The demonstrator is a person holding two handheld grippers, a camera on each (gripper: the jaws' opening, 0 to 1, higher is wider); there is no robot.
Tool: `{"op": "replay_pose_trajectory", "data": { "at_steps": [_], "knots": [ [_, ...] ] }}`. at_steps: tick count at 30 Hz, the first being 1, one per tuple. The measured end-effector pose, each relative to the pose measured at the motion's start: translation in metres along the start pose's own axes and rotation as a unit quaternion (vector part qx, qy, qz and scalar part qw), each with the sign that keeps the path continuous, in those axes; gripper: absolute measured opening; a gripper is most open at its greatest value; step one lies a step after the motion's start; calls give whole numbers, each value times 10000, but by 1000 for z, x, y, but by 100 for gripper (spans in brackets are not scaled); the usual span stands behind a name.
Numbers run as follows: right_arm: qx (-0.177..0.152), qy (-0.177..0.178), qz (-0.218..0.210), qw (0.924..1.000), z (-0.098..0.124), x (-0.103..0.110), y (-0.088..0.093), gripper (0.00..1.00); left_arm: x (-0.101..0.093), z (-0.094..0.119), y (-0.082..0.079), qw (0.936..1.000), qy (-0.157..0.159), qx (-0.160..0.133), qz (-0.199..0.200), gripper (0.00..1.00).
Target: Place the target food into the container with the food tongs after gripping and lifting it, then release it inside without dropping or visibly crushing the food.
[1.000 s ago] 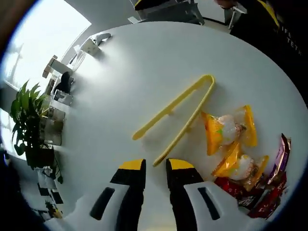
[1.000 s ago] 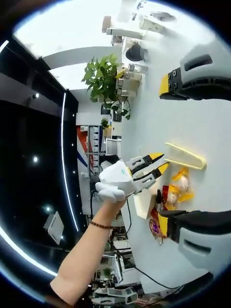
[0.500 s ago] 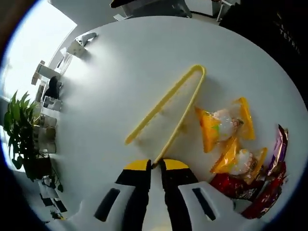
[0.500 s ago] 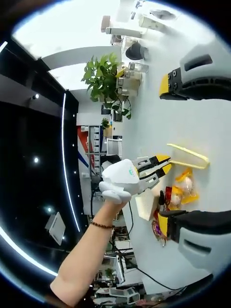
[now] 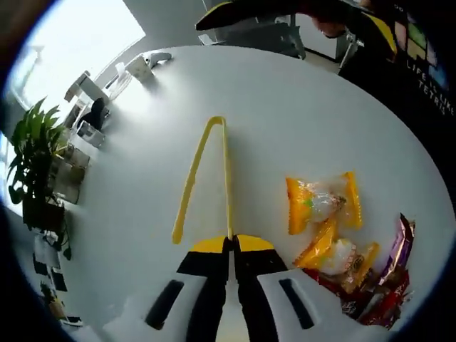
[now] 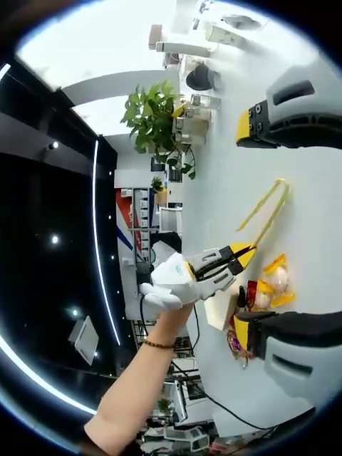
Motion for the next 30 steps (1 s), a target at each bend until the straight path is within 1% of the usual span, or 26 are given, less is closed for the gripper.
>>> {"op": "replay_pose_trajectory", "data": {
  "at_steps": [2, 3, 4, 5, 6, 7, 8, 10, 11, 13, 14, 15, 17, 19, 22, 23, 25, 26, 27, 28, 29, 30],
  "knots": [
    [2, 5, 5, 10000, 0, 0, 0, 96, -3, 6, -2, 9991, -58, -287, 309, 1],
    [5, 4, 1, 10000, 0, 0, 0, 96, -4, 8, -4, 9985, -34, -379, 386, 1],
    [14, 11, 12, 10000, 0, 0, 0, 96, -3, 12, -4, 9984, -155, -415, 339, 1],
    [15, 20, 22, 10000, 1, -1, 0, 96, -4, 15, -6, 9977, -186, -485, 425, 1],
    [5, 25, 29, 10000, 1, -1, 0, 96, -6, 18, -8, 9963, -211, -646, 520, 1],
    [4, 27, 29, 10000, 1, -1, -1, 96, -4, 21, -9, 9952, -323, -725, 576, 1],
    [12, 31, 35, 10000, 1, -2, -1, 96, -6, 25, -9, 9927, -316, -873, 766, 1],
    [14, 40, 50, 10000, 2, -3, -1, 96, -6, 28, -10, 9909, -380, -1002, 810, 1],
    [10, 46, 62, 10000, 2, -4, -1, 96, -10, 32, -13, 9880, -299, -1193, 930, 1],
    [3, 51, 75, 10000, 2, -5, -2, 96, -12, 37, -13, 9863, -394, -1290, 953, 2],
    [1, 44, 92, 9999, 2, -6, -3, 96, -14, 40, -15, 9829, -422, -1454, 1051, 2],
    [-8, 31, 110, 9999, 1, -6, -3, 96, -15, 44, -17, 9768, -492, -1661, 1260, 2],
    [26, -14, 134, 9999, 1, -6, -1, 97, -20, 50, -19, 9705, -516, -1921, 1363, 2],
    [8, -65, 36, 10000, 0, -5, -1, 96, -26, 55, -20, 9669, -537, -2096, 1351, 2],
    [-30, -96, -10, 9999, -2, -4, -2, 96, -31, 60, -22, 9597, -605, -2325, 1457, 2],
    [-61, -128, -7, 9999, -3, -3, -4, 95, -33, 64, -23, 9557, -658, -2457, 1480, 2],
    [-104, -130, -84, 9998, -7, -3, -7, 94, -36, 68, -25, 9459, -716, -2692, 1666, 1],
    [-142, -127, -129, 9997, -9, -3, -9, 94, -34, 70, -24, 9411, -857, -2760, 1755, 1],
    [-244, -167, -256, 9992, -12, -2, -12, 94, -36, 72, -27, 9327, -801, -2982, 1862, 1],
    [-304, -224, -345, 9987, -14, -2, -14, 93, -35, 76, -28, 9215, -927, -3211, 1979, 1],
    [-328, -264, -376, 9984, -15, -2, -15, 92, -38, 78, -29, 9159, -869, -3356, 2022, 1],
    [-345, -298, -383, 9982, -16, -2, -17, 92, -38, 81, -30, 9095, -942, -3488, 2055, 1]
  ]
}}
Point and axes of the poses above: the point that each gripper's makers call its tool centre point, and the gripper's own axes: z roughly backward along the fingers, x roughly to its left, y roughly out of its underside, the point moved 6 cm from there along z, roughly backward along the fingers, and after that the axes turned 1 degree about -y, right-handed, at the moved point
